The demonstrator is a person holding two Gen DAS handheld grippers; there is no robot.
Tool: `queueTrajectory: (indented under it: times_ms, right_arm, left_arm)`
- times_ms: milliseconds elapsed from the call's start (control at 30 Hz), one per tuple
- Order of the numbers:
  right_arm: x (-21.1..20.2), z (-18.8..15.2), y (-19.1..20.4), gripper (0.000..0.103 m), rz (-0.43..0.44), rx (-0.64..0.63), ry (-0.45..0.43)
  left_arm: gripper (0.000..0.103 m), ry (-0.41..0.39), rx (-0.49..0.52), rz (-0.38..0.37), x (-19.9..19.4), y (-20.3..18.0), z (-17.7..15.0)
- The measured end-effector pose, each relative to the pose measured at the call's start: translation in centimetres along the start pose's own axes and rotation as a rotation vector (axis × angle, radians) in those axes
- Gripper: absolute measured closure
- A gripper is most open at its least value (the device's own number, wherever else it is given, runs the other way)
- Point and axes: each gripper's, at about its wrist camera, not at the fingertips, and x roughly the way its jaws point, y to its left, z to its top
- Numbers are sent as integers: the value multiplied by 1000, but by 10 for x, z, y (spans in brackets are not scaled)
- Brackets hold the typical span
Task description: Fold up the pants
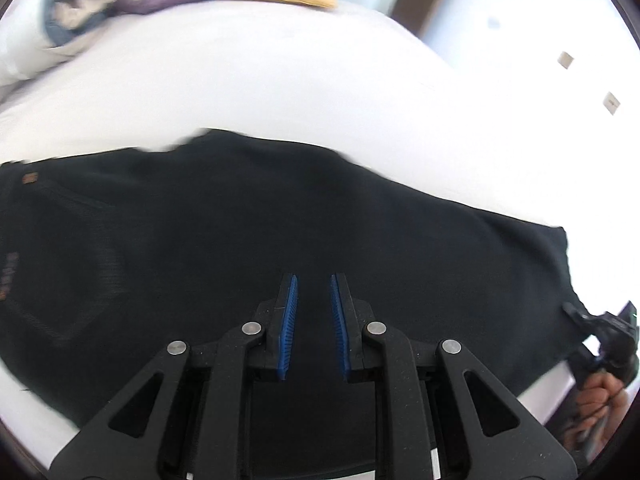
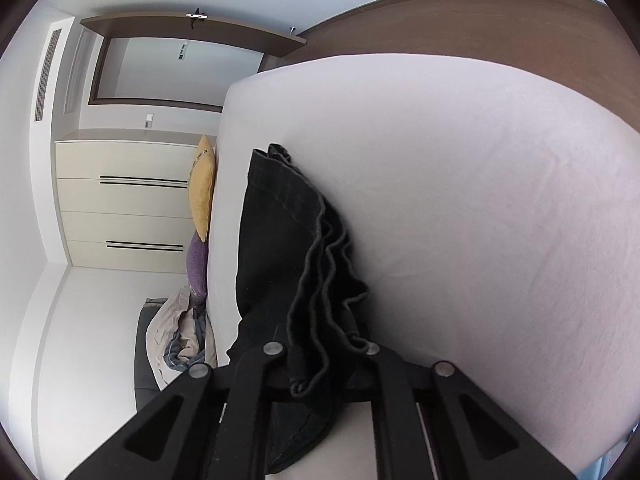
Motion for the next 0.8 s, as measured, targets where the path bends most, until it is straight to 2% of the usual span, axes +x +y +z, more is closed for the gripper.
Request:
queueTrajectory:
  times_ms: [133,200,267,333,400,467,633,667,800]
  right_arm:
    - [0,1,5,94,-8,-34,7]
    - [1,0,7,94,-24,-57,2]
    - [2,-1,10,94,-39,-76,-2]
    - [3,-1,12,94,-47,-87,-4]
    - [3,-1,13,94,-52,-95,-6]
    - [3,-1,14,94,-57,-101,-6]
    - [3,-2,17,94,-79,-119,-14]
    - [3,-3,18,94,-85,-119,-19]
    - [5,-5,27,94,-127,-140,-37]
  left_arm:
    - [86,74,13,-47,37,-37,5]
    - [86,69,16,-57,47,-46,8]
    - [86,56,25,-138,46,-57,10]
    - [86,33,101,-174,43,-83,13]
    - [86,78,138,-168,58,-98,14]
    - [86,161,107,-158,87,-95,9]
    - [87,127,100,-213,98,-88,6]
    - [87,127,93,-219,99,-85,-4]
    - [87,115,80,-215,98,-84,-16]
